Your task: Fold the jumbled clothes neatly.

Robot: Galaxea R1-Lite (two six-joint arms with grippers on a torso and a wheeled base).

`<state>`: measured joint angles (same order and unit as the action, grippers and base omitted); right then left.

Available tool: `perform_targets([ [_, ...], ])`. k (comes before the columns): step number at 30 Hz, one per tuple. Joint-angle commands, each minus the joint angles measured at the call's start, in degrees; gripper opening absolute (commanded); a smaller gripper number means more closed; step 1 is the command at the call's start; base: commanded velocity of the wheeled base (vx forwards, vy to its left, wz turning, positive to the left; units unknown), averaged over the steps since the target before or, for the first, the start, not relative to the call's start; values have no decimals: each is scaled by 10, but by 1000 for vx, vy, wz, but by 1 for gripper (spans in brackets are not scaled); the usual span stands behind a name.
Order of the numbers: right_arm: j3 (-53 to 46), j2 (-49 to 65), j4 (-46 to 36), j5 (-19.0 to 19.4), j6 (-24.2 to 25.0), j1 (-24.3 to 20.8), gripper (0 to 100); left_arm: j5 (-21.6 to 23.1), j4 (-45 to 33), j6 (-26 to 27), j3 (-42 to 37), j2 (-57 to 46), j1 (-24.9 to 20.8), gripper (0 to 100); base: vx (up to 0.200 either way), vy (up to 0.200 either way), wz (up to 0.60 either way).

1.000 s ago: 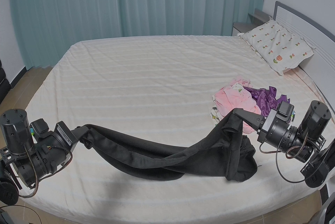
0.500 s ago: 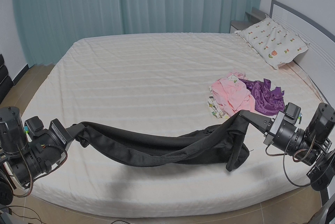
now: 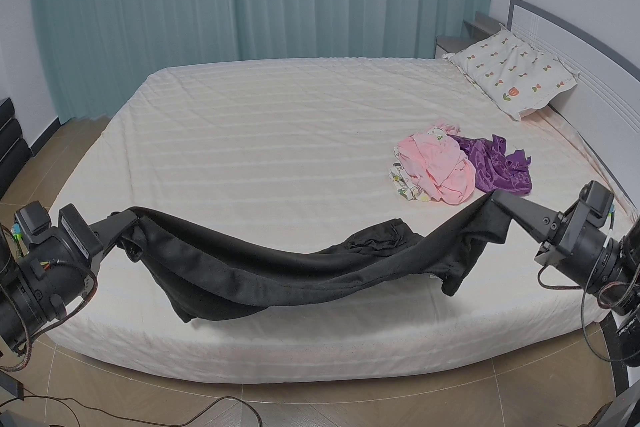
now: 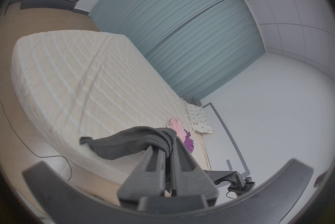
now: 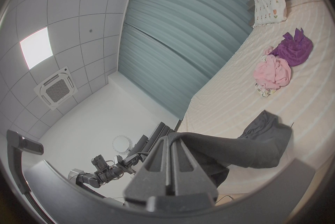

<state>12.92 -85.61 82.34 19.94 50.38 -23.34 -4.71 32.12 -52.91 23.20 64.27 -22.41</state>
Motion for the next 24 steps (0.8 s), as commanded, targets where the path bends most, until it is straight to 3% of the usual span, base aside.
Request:
perform_targets([
  [1,46,109,-76,0,-2,13,0,-1,-12,0,16,-42,0,0,0,0,0],
  [6,74,144,-163,1,-2,21,0,-1,-28,0,26,-52,0,0,0,0,0],
  [11,109,168,-179,1,-3,18,0,-6,-35,3,41,-84,1,0,0,0,0],
  [18,158,195,-260,1,-4,15,0,-2,-157,24,119,-155,1,0,0,0,0],
  [24,230,215,-271,2,-3,20,0,-5,-168,24,131,-151,2,0,0,0,0],
])
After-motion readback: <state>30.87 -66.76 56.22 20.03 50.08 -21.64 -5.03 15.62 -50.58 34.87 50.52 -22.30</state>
